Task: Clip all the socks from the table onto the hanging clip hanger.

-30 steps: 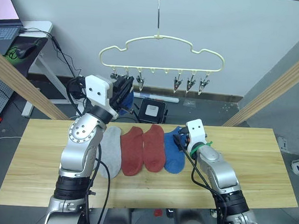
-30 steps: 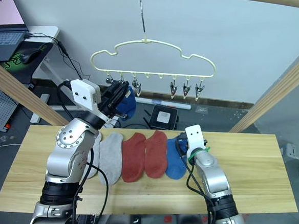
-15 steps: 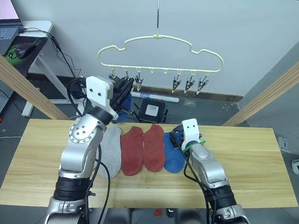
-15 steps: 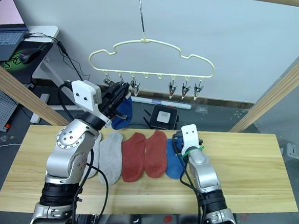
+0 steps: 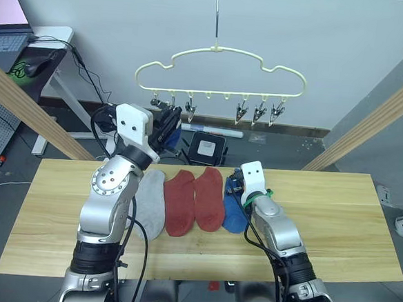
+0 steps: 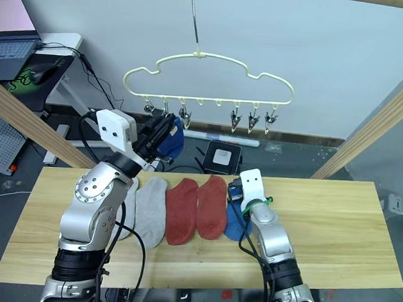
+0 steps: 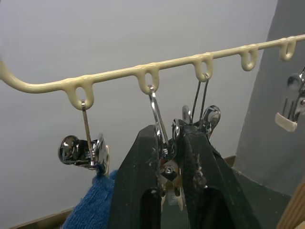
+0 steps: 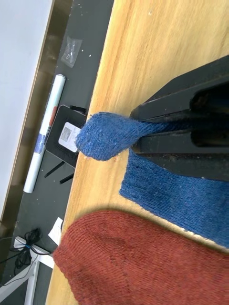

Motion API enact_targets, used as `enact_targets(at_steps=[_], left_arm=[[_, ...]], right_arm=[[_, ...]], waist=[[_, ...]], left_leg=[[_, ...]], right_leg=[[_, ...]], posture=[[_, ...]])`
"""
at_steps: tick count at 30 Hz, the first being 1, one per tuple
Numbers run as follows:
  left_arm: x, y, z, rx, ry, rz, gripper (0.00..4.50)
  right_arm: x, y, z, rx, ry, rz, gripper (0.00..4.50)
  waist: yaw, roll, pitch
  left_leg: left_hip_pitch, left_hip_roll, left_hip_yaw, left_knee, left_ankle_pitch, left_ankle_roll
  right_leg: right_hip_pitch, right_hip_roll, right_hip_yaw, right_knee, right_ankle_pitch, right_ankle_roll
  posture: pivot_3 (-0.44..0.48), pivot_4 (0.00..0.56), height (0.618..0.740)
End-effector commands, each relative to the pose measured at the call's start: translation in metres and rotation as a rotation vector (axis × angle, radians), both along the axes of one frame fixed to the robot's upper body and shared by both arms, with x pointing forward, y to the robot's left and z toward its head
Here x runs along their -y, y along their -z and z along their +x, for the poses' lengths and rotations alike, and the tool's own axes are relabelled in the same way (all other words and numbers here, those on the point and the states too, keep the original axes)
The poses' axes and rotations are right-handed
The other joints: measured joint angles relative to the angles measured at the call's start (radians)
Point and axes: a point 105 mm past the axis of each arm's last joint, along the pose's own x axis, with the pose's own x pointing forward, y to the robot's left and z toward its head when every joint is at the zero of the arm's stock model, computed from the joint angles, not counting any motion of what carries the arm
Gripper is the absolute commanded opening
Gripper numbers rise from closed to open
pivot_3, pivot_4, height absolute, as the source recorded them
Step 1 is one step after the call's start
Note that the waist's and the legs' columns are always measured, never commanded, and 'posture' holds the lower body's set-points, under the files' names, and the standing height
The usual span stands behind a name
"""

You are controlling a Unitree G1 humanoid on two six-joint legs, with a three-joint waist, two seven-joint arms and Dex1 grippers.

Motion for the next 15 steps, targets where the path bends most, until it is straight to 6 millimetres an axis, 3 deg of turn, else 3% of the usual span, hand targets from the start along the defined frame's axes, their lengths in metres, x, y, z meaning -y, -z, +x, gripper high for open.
enact_targets(at_steps=[1, 8, 15], left_arm=[[0.001, -0.012, -0.012, 0.022, 0.045, -0.012, 0.26], [-0.007, -0.018, -0.022, -0.060, 0.121, -0.050, 0.26], [-0.012, -0.027, -0.026, -0.141, 0.203, -0.112, 0.26]], right_arm=[[-0.017, -0.029, -0.013, 0.100, -0.147, 0.002, 0.00], [-0.056, -0.083, -0.052, 0.328, -0.511, -0.067, 0.00], [-0.086, -0.121, -0.058, 0.486, -0.657, -0.090, 0.00]], waist=[[0.000, 0.000, 0.006], [-0.004, 0.001, 0.012], [-0.001, 0.001, 0.012]], left_leg=[[0.000, 0.000, 0.000, 0.000, 0.000, 0.000], [-0.011, 0.000, 0.000, 0.001, 0.000, -0.001], [-0.014, 0.000, -0.001, 0.001, 0.002, -0.004]], right_leg=[[0.000, 0.000, 0.000, 0.000, 0.000, 0.000], [-0.013, 0.002, 0.000, 0.002, 0.000, 0.001], [-0.016, 0.002, -0.001, 0.002, 0.001, -0.002]], posture=[[-0.125, 0.384, 0.736], [-0.132, 0.379, 0.736], [-0.132, 0.361, 0.736]])
